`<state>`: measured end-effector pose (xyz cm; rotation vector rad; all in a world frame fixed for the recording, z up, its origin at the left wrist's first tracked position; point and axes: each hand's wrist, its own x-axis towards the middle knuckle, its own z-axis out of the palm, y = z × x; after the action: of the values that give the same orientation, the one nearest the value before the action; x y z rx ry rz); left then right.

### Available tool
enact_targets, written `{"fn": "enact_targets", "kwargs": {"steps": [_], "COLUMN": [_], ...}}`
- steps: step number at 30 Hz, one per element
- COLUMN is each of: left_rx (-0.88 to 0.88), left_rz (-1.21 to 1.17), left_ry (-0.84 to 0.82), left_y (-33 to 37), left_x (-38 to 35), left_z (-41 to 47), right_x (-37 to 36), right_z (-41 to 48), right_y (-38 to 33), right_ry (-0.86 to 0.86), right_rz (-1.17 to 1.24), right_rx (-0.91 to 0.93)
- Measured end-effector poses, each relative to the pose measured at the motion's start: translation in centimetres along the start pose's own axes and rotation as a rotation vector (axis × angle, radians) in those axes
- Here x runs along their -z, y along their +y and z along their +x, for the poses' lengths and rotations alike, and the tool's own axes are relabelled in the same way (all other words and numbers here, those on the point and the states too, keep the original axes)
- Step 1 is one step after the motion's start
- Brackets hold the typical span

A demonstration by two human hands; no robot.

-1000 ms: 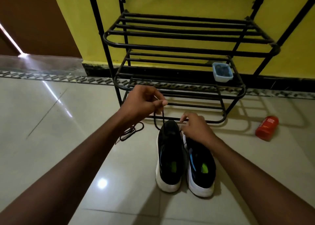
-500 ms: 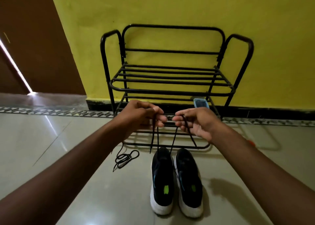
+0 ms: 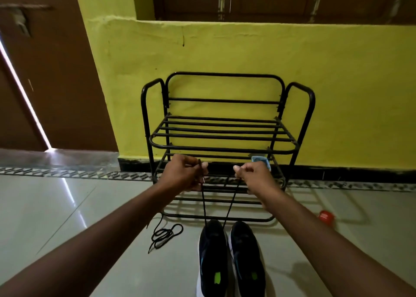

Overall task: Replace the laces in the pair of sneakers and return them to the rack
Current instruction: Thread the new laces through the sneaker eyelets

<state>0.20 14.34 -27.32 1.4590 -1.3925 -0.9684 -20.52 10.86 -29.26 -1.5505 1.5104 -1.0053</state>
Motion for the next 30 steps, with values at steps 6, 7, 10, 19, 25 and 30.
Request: {"fn": "enact_targets", "kwargs": {"steps": [6,7,10,19,25,30], "left_rx": [0.006,-0.006,-0.053,-0.208,-0.255,-0.318], "left_rz": [-0.01,-0.004,-0.013,-0.12,-0.144,-0.163], "left_ry": [0.032,0.039,0.045,0.048,0.072,0.097], "left_y": [0.5,0.6,1.0,2.6,3.1,3.7], "left_x": [0.3,0.4,0.5,-0.5,-0.8,-1.2], "left_z": [0.4,0.5,0.5,0.5,1.1,1.0], "right_x": [0.4,0.4,0.4,-0.4,-1.0,-1.3], "right_z": [0.0,0.1,0.1,0.1,0.3,0.5], "right_y": [-0.6,-0.7,-1.5,-3.5,-4.0,-3.8], "right_ry": [-0.043,-0.012,0.071,0.053,0.098,0.193], "right_rz": [0.415,0.4,0.364,0.279,0.261,0.255], "right_rx": [-0.069,-0.032,0.091,0.278,0.367,0.412]}}
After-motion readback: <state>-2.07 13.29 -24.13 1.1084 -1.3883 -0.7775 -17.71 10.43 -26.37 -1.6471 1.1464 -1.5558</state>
